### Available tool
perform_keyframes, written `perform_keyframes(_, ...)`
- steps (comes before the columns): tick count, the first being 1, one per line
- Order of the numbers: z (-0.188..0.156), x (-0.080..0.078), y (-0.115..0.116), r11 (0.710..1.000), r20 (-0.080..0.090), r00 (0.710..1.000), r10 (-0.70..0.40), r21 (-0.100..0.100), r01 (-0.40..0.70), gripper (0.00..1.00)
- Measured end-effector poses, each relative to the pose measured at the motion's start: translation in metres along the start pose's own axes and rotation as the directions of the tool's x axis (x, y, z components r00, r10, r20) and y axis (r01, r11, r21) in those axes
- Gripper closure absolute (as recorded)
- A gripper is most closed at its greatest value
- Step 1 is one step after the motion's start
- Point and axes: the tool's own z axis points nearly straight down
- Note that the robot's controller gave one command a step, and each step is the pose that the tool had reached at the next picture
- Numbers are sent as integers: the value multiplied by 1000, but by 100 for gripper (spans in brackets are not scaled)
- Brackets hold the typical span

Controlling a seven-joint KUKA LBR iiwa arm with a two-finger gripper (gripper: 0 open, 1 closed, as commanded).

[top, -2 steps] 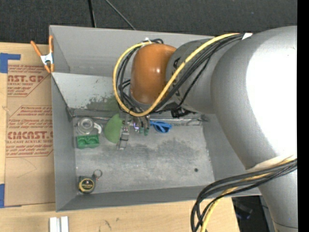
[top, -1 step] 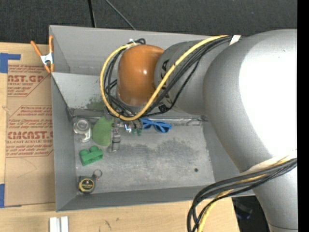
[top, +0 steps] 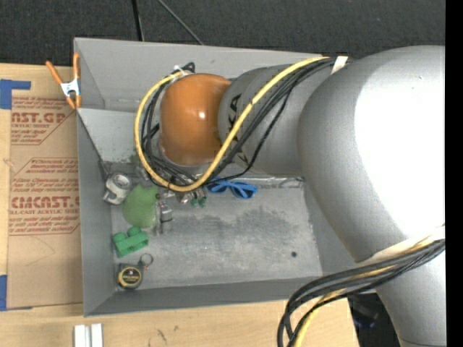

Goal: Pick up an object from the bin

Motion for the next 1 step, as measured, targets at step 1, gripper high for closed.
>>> perform_keyframes(1,-7,1,-29,955,-24,955,-296,3,296,0)
